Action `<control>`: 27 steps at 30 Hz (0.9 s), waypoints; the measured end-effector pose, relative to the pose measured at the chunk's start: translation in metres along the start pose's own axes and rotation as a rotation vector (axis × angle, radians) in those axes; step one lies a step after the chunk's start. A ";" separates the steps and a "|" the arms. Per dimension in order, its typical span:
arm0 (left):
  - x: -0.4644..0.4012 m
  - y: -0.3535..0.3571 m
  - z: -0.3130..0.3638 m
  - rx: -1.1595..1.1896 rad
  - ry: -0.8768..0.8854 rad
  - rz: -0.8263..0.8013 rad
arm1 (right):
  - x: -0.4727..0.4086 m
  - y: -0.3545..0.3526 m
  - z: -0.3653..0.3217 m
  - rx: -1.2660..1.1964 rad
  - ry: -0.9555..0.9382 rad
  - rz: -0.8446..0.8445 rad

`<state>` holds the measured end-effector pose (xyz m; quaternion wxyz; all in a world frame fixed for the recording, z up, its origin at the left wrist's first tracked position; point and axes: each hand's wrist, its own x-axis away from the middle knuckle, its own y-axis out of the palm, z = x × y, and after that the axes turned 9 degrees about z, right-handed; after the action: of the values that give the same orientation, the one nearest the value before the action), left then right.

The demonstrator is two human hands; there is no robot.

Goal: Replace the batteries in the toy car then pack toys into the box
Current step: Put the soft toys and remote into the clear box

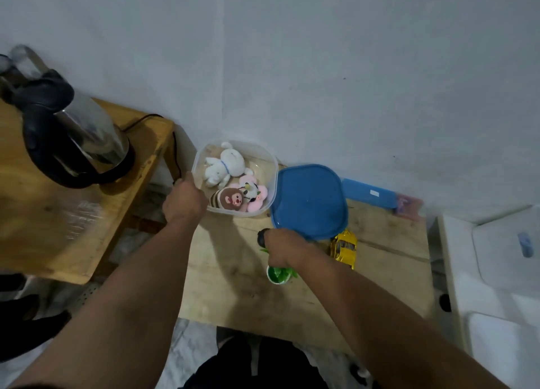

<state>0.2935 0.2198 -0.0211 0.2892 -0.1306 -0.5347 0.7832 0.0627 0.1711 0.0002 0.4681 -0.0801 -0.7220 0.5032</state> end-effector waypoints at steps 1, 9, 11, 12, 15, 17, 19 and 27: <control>-0.001 0.000 0.000 -0.008 0.000 0.000 | 0.001 0.000 -0.001 -0.002 -0.012 0.003; -0.003 0.002 -0.001 -0.001 -0.009 -0.010 | 0.011 -0.004 0.009 -0.052 -0.018 0.015; -0.003 0.002 -0.001 -0.006 -0.008 -0.013 | 0.016 -0.001 0.015 -0.066 -0.001 0.014; -0.003 0.002 0.000 -0.007 -0.009 -0.018 | 0.018 0.001 0.018 -0.071 0.006 0.018; -0.001 0.001 0.000 -0.011 -0.018 -0.033 | 0.025 0.005 0.027 -0.095 0.023 0.046; 0.000 -0.001 0.001 -0.017 -0.020 -0.042 | 0.030 0.006 0.033 -0.124 0.042 0.063; 0.000 -0.001 0.002 -0.025 -0.022 -0.048 | 0.034 0.007 0.040 -0.187 0.075 0.085; -0.001 0.004 0.003 -0.032 -0.038 -0.052 | 0.044 0.012 0.054 -0.327 0.150 0.142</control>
<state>0.2916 0.2162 -0.0241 0.2974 -0.1062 -0.5556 0.7692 -0.0067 0.1677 0.0140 0.4645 -0.2434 -0.7498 0.4035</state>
